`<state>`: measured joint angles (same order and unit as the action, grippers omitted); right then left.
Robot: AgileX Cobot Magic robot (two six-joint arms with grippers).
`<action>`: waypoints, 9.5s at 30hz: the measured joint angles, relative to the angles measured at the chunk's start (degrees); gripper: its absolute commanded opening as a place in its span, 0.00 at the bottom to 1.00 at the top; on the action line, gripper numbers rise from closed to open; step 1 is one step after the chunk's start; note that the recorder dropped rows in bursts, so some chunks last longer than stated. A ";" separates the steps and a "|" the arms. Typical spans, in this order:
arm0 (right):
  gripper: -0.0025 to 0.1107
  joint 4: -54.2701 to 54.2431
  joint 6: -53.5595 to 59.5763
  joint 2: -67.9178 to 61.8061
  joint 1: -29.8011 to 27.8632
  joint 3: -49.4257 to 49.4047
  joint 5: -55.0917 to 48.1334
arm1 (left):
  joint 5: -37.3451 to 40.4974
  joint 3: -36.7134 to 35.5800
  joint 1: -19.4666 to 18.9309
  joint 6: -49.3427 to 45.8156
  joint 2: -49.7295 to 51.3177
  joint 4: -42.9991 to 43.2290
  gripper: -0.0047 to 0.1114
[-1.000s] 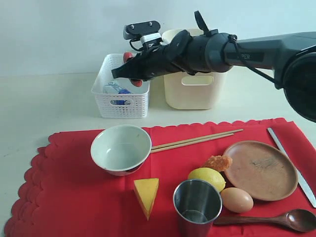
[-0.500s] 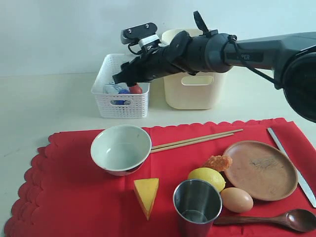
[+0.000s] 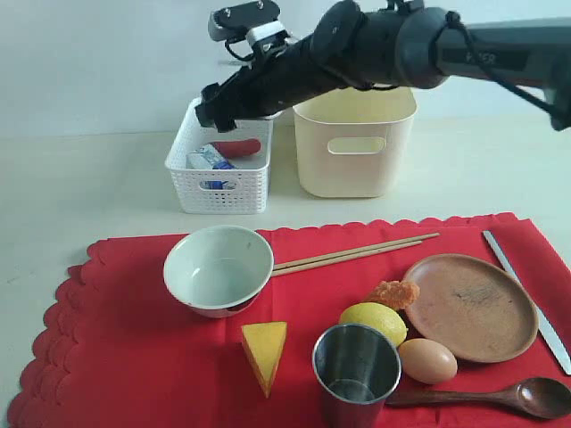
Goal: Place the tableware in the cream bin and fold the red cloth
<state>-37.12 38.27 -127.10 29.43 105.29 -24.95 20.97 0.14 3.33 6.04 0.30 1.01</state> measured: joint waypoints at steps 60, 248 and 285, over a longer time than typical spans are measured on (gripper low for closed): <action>0.55 44.61 -31.93 28.18 0.00 -45.71 -21.15 | 0.00 0.00 0.00 0.00 0.00 0.00 0.51; 0.02 37.88 -30.70 73.72 0.00 -63.93 -12.81 | 0.00 0.00 0.00 0.00 0.00 0.00 0.51; 0.02 41.73 -35.12 88.38 0.00 -70.85 -5.60 | 0.00 0.00 0.00 0.00 0.00 0.00 0.51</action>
<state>4.62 3.16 -38.73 29.43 34.44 -30.55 20.97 0.14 3.33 6.04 0.30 1.01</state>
